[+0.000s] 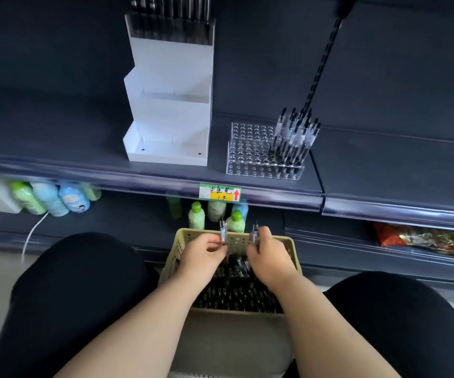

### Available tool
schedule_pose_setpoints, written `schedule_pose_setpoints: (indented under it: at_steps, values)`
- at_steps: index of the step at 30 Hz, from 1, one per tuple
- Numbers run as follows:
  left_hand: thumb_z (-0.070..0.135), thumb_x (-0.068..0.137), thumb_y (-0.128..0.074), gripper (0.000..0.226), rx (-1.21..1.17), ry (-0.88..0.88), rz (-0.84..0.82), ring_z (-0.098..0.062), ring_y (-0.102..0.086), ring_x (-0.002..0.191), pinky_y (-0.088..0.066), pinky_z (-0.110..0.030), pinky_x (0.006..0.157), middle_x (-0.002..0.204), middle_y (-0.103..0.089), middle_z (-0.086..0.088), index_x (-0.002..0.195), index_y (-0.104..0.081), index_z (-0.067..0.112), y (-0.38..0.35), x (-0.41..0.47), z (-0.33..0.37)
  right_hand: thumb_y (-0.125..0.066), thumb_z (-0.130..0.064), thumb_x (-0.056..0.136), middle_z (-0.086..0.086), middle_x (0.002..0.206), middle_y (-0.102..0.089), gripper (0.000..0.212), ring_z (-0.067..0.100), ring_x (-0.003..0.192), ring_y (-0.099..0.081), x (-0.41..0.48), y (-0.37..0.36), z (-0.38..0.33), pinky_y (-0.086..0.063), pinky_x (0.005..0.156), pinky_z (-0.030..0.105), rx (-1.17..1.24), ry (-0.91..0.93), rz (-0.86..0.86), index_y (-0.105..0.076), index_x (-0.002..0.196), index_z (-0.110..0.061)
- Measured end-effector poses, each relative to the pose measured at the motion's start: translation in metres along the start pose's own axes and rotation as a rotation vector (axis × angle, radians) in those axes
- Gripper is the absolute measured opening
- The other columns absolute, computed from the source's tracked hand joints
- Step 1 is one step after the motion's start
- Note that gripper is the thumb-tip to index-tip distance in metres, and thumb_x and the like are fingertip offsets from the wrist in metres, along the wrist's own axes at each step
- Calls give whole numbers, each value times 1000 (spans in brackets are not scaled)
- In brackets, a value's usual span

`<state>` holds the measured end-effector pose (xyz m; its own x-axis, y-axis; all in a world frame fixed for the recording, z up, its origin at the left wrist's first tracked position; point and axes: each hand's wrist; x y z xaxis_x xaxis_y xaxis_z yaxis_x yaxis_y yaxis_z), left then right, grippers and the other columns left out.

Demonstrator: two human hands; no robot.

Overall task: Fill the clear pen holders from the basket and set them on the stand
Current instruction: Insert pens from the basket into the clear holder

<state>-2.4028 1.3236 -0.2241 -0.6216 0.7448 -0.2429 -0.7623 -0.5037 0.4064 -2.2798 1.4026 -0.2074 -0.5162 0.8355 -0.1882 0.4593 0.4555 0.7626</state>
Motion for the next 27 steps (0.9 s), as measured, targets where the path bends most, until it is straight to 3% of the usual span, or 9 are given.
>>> schedule_pose_setpoints:
  at_steps: [2, 5, 8, 10, 12, 16, 18, 22, 27]
  values:
    - [23, 83, -67, 13, -31, -47, -3, 3, -59, 83, -39, -11, 64, 91, -66, 14, 95, -62, 26, 1, -4, 12, -40, -26, 96, 1, 73, -58, 9, 17, 58, -53, -3, 4, -8, -38, 48, 27, 76, 24, 61, -42, 96, -17]
    - [20, 80, -70, 15, -78, -134, 9, 4, -62, 81, -43, -8, 63, 88, -68, 12, 90, -61, 28, 2, -6, 34, -43, -26, 96, 0, 76, -54, 16, 18, 67, -49, -2, 17, -19, -35, 57, 27, 120, 100, 224, -43, 84, -15]
    - [9, 80, -69, 27, -188, -216, 2, 8, -63, 72, -43, -5, 60, 84, -68, 10, 88, -55, 31, 3, -1, 58, -50, -19, 91, -3, 73, -58, 4, 7, 60, -53, 6, 44, -29, -42, 54, 22, 262, 155, 363, -47, 94, -21]
    - [9, 80, -68, 29, -207, -280, 4, 5, -65, 73, -47, -10, 64, 83, -70, 11, 91, -55, 32, 7, 8, 75, -53, -16, 89, -7, 69, -58, 24, -1, 53, -53, 12, 69, -35, -39, 45, 11, 352, 189, 435, -42, 105, -30]
    - [12, 80, -68, 31, -221, -351, 22, 2, -67, 74, -50, -15, 67, 83, -71, 17, 90, -54, 38, 13, 19, 92, -54, -16, 88, -7, 70, -60, 30, -1, 54, -56, 21, 96, -43, -42, 46, 11, 378, 237, 512, -40, 106, -36]
    - [20, 84, -66, 27, -317, -431, 0, -12, -70, 84, -55, -42, 81, 88, -72, 9, 84, -56, 45, 23, 53, 131, -45, -25, 84, -5, 70, -67, 21, 14, 58, -66, 47, 150, -67, -53, 56, 38, 426, 311, 590, -45, 83, -46]
    - [27, 83, -64, 18, -351, -479, -3, -19, -70, 86, -53, -49, 84, 89, -72, 3, 82, -58, 45, 26, 71, 155, -41, -27, 83, -7, 70, -69, 16, 17, 58, -67, 63, 174, -81, -51, 53, 40, 455, 341, 616, -48, 79, -41]
    - [42, 75, -60, 13, -251, -616, 28, -9, -69, 84, -53, -42, 84, 87, -73, 12, 88, -59, 40, 26, 104, 188, -46, -29, 80, -8, 67, -68, 11, 11, 61, -64, 97, 204, -96, -52, 60, 34, 367, 388, 709, -55, 76, -35]
    - [31, 76, -72, 13, -305, -656, 69, -11, -70, 83, -54, -44, 84, 88, -73, 12, 85, -65, 35, 21, 123, 187, -57, -24, 84, -22, 63, -59, 11, -5, 62, -54, 119, 200, -84, -40, 58, 7, 211, 423, 730, -58, 80, -34]
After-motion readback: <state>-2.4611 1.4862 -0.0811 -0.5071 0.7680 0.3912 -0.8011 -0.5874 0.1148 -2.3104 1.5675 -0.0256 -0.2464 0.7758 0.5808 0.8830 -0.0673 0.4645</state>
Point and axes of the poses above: each hand's wrist, its own x-axis towards the middle knuckle, its own y-axis out of the back of the hand, z = x × y
